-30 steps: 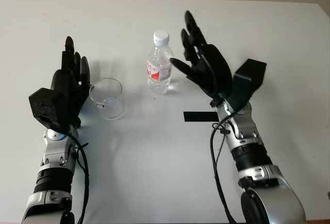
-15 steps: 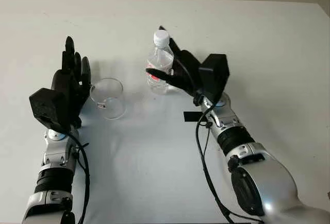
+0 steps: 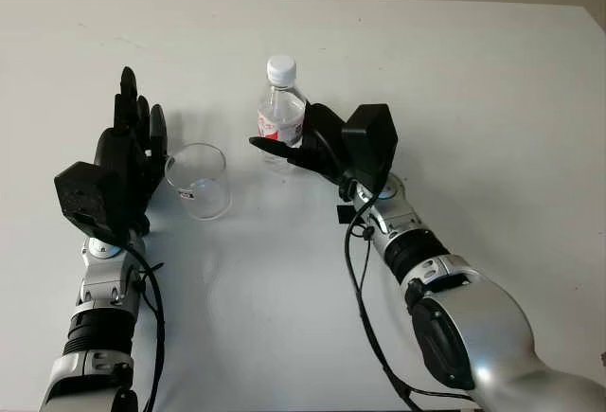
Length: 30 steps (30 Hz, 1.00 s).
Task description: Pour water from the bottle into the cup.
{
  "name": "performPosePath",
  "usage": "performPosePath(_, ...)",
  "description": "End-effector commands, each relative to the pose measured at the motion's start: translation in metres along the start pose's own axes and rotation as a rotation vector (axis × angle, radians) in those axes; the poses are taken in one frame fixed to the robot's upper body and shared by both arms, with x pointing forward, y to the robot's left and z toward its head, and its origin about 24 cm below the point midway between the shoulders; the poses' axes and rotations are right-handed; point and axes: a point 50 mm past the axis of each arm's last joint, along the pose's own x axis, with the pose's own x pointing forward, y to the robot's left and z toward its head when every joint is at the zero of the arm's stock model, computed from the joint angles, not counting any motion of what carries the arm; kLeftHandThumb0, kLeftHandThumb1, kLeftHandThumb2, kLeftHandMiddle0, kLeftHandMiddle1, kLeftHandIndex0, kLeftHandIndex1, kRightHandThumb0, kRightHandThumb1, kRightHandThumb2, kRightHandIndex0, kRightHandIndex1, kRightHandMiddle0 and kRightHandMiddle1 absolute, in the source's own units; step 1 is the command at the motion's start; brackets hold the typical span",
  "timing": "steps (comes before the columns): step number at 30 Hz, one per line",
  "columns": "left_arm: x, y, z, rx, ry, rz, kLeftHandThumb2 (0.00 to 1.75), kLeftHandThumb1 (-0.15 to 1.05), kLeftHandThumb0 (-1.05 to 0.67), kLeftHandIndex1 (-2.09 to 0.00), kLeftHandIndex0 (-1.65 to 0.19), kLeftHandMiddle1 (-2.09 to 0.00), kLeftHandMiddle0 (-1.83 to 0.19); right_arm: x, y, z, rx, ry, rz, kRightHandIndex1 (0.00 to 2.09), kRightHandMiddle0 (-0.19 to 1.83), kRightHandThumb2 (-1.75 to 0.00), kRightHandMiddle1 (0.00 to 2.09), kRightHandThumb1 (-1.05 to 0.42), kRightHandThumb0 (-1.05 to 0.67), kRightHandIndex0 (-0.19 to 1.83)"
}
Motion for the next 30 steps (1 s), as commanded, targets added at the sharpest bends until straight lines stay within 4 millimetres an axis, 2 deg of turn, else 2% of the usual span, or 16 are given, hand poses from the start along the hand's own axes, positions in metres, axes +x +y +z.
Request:
performPosePath(1,0.005,-0.003,0.007,-0.014,-0.028,-0.003,0.66,1.05,-0.70,-0.05,0.14,-0.05,0.11,0.004,0.001,0.007,0.007,-0.023,-0.010,0.38,0.00,-0.05,0.52,-0.85,-0.56,0.04)
performPosePath(2,0.005,-0.003,0.007,-0.015,-0.028,-0.003,0.65,1.05,-0.70,-0.05,0.14,-0.05,0.11,0.004,0.000,0.007,0.006,-0.024,-0.013,1.06,-0.08,-0.05,1.24,-0.86,-0.46,0.00)
performPosePath(3,0.004,-0.003,0.007,-0.016,-0.029,-0.002,0.65,1.05,-0.70,-0.06,0.13,-0.05,0.11,0.004,0.000,0.008,-0.009,-0.025,-0.016,1.34,-0.12,-0.05,1.51,-0.86,-0.42,-0.05)
performPosePath(4,0.005,-0.003,0.007,-0.016,-0.030,0.000,0.65,1.05,-0.71,-0.06,0.13,-0.06,0.11,0.004,-0.001,0.009,-0.029,-0.027,-0.017,1.65,-0.03,-0.06,1.79,-0.87,-0.38,0.02)
performPosePath(5,0.005,-0.003,0.007,-0.017,-0.031,0.002,0.65,1.05,-0.71,-0.06,0.13,-0.06,0.11,0.005,-0.001,0.010,-0.058,-0.026,-0.018,1.91,0.13,-0.06,1.97,-0.89,-0.38,0.14)
performPosePath(6,0.004,-0.003,0.007,-0.017,-0.031,0.005,0.64,1.05,-0.71,-0.06,0.12,-0.06,0.11,0.005,-0.001,0.011,-0.088,-0.025,-0.016,2.00,0.24,-0.06,2.03,-0.90,-0.37,0.24)
performPosePath(9,0.005,-0.003,0.007,-0.018,-0.033,0.007,0.64,1.05,-0.71,-0.06,0.12,-0.06,0.10,0.005,-0.003,0.012,-0.129,-0.015,-0.002,2.08,0.59,-0.06,2.09,-0.96,-0.31,0.74)
performPosePath(11,0.005,-0.003,0.006,-0.018,-0.031,0.007,0.63,1.05,-0.72,-0.06,0.13,-0.05,0.10,0.005,-0.003,0.013,-0.146,-0.008,0.015,2.09,0.75,-0.06,2.09,-0.99,-0.27,0.96)
performPosePath(13,0.004,-0.003,0.006,-0.020,-0.029,0.012,0.63,1.05,-0.72,-0.06,0.13,-0.05,0.10,0.004,-0.005,0.014,-0.190,-0.002,0.038,2.09,0.83,-0.07,2.09,-1.03,-0.23,1.05)
performPosePath(16,0.004,-0.003,0.007,-0.019,-0.030,0.016,0.62,1.05,-0.72,-0.05,0.13,-0.05,0.11,0.003,-0.006,0.015,-0.244,0.002,0.053,2.09,0.86,-0.07,2.09,-1.04,-0.18,1.07)
performPosePath(21,0.004,-0.003,0.007,-0.019,-0.033,0.020,0.62,1.05,-0.73,-0.05,0.13,-0.06,0.10,0.003,-0.008,0.019,-0.344,0.008,0.073,2.09,1.02,-0.06,2.09,-1.04,-0.22,1.07)
performPosePath(24,0.004,-0.003,0.008,-0.014,-0.036,0.018,0.61,1.05,-0.73,-0.05,0.13,-0.06,0.10,0.004,-0.010,0.021,-0.420,0.008,0.052,2.09,1.04,-0.07,2.09,-1.05,-0.24,1.06)
performPosePath(28,0.004,-0.001,0.008,-0.006,-0.038,0.020,0.60,1.05,-0.74,-0.06,0.13,-0.05,0.10,0.006,-0.015,0.034,-0.538,-0.036,-0.028,2.09,0.98,-0.12,2.09,-1.05,-0.22,0.99)
performPosePath(30,0.004,0.001,0.008,-0.008,-0.039,0.026,0.62,1.05,-0.72,-0.06,0.12,-0.06,0.09,0.009,-0.020,0.047,-0.637,-0.073,-0.082,2.09,0.84,-0.12,2.09,-1.05,-0.19,0.93)
